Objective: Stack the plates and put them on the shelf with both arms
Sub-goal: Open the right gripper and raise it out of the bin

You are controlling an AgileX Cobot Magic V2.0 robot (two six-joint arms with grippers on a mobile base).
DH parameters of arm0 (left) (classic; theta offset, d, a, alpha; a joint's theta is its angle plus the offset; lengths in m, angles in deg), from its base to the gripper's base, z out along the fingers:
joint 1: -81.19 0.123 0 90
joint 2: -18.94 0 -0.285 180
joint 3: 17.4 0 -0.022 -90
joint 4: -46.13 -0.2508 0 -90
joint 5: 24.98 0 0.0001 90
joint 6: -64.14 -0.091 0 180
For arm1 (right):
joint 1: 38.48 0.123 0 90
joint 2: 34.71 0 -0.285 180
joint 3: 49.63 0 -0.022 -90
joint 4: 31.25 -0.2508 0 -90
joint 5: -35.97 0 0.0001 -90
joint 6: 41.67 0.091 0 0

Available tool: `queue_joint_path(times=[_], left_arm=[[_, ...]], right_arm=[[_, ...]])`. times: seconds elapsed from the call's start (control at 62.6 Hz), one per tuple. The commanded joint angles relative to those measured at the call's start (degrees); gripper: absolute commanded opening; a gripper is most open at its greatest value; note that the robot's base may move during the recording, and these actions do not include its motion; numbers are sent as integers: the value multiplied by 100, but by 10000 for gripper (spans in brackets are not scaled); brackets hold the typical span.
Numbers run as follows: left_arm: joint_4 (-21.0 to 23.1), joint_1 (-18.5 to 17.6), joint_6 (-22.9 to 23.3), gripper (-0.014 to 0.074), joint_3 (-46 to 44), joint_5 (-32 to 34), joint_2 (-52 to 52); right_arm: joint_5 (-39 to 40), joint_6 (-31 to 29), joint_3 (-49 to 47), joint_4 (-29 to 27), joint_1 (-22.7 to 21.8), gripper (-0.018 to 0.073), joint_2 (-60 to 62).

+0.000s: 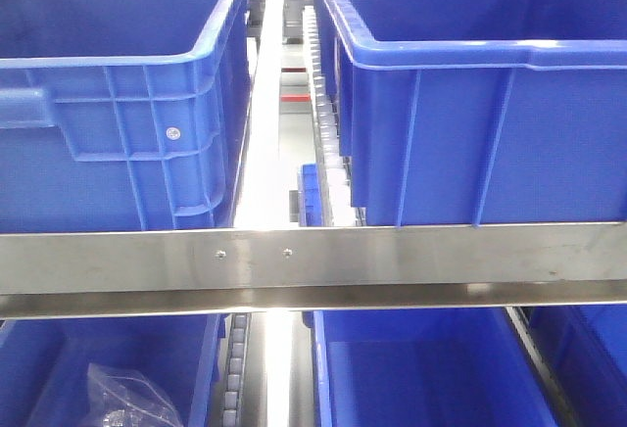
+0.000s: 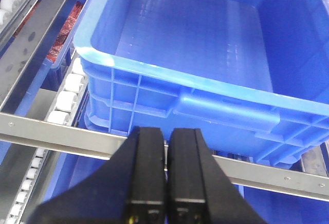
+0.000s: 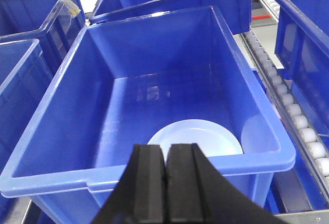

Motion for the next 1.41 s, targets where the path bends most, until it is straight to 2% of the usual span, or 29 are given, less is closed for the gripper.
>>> queue_joint_path(times=[0.0, 0.288, 0.687, 0.879, 1.39], left_arm=[[-17, 0, 44, 101, -166, 420, -15], [-17, 0, 44, 101, -166, 420, -15], [-17, 0, 44, 101, -166, 420, -15], [-17, 0, 44, 101, -166, 420, -15], [-17, 0, 44, 101, -166, 433, -15]], right_arm=[[510, -35, -135, -27, -23, 51, -9], [590, -35, 61, 58, -61, 51, 248], [1323, -35, 2780, 123, -95, 51, 2399], [1572, -29, 3595, 102, -95, 51, 3004], [1659, -29, 3603, 66, -95, 51, 3004]])
